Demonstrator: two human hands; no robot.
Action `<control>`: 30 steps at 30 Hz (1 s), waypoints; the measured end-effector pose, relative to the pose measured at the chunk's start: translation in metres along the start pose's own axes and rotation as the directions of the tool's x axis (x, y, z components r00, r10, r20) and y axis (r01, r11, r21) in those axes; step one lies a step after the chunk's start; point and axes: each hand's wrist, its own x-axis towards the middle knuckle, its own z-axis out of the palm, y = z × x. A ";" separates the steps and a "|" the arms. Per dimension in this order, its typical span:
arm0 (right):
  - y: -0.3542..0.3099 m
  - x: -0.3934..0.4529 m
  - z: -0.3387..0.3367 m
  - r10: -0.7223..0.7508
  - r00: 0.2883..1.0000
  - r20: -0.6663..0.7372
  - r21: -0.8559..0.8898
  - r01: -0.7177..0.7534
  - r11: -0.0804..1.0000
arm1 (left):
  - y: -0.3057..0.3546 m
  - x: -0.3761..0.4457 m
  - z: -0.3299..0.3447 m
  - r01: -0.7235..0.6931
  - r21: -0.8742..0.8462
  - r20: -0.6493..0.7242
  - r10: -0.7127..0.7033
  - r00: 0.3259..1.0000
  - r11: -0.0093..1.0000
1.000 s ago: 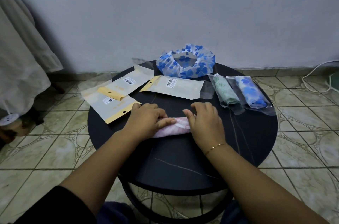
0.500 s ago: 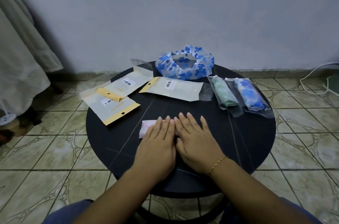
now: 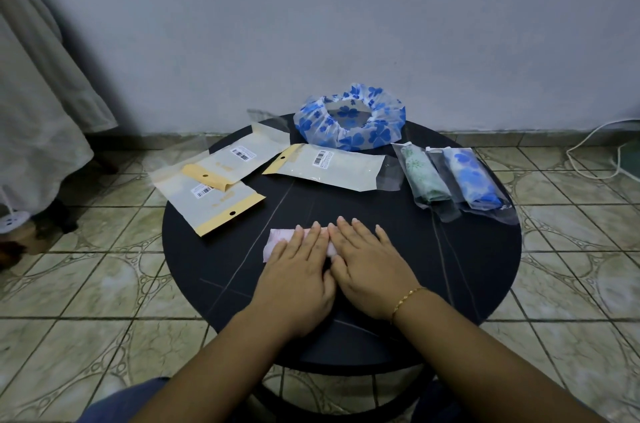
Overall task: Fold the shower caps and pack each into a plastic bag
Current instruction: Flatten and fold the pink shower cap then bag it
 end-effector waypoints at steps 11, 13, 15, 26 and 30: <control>-0.006 0.004 -0.009 0.097 0.995 0.023 0.114 -0.099 0.989 | 0.001 -0.011 0.002 0.211 -0.037 -0.012 -0.212 0.977 0.977; -0.005 0.013 -0.017 0.118 0.993 -0.010 0.113 -0.117 0.987 | 0.000 -0.011 0.002 0.232 -0.027 -0.015 -0.232 0.973 0.972; -0.002 0.019 -0.028 0.158 0.987 -0.007 0.193 -0.154 0.969 | 0.001 -0.011 -0.001 0.218 -0.044 -0.009 -0.219 0.976 0.975; -0.026 0.039 -0.048 0.307 0.913 0.268 0.188 -0.362 0.913 | -0.019 -0.004 -0.011 0.170 -0.258 -0.025 -0.182 0.983 0.951; -0.030 0.042 -0.040 0.316 0.929 0.192 0.383 -0.368 0.847 | -0.033 0.000 -0.013 0.208 -0.240 -0.093 -0.236 0.967 0.948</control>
